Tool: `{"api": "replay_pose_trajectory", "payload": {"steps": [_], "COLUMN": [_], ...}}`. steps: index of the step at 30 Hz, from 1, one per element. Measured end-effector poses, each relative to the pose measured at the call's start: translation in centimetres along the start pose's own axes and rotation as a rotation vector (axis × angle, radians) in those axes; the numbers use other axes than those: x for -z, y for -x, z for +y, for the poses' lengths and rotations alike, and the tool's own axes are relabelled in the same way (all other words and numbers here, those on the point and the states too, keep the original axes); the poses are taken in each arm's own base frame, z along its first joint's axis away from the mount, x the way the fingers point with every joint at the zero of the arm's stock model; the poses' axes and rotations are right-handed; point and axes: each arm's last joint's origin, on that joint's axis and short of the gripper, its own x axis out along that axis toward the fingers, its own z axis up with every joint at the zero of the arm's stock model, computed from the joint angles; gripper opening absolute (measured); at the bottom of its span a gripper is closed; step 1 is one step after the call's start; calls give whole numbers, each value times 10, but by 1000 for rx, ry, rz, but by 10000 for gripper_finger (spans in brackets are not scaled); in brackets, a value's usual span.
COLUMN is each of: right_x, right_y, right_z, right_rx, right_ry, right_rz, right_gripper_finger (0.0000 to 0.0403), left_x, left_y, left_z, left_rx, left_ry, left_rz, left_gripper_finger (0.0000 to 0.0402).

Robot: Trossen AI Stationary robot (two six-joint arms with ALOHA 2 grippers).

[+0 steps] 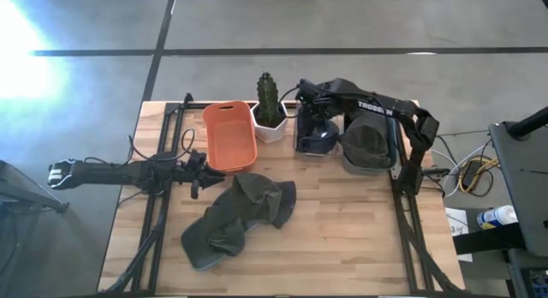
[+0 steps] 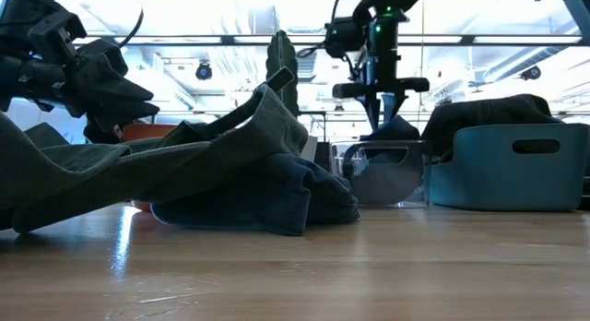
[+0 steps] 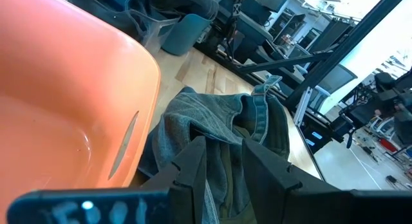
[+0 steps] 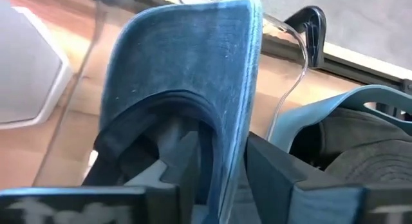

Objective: Pick & Place hat
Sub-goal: Put the bottom blue cap into the transparent bin, then put the blue cap into the transparent bin

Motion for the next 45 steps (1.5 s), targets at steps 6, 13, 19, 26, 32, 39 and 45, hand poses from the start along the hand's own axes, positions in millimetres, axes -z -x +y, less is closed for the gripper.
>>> {"api": "replay_pose_trajectory", "payload": {"steps": [6,13,19,26,32,39,45], "right_x": [16,58,120,209,275,321,336], "right_y": [27,67,88,101,105,82,66], "right_z": [7,30,61,86,107,142,168], "right_rx": [-53,-137,-217,-289,-370,-410,-370], "right_ry": [94,252,454,616,794,890,995], "right_rz": [-51,-144,-183,-169,-197,-182,-195], "right_gripper_finger": [161,173,169,165,162,165,203], "left_x": [0,0,0,0,0,0,0], "left_y": [0,0,0,0,0,0,0], "left_z": [0,0,0,0,0,0,0], "left_rx": [0,1,1,0,0,3,3], "left_ry": [0,0,0,0,0,0,0], "left_rz": [-1,-2,-2,1,0,1,0], "left_gripper_finger": [94,94,94,94,94,94,94]}}
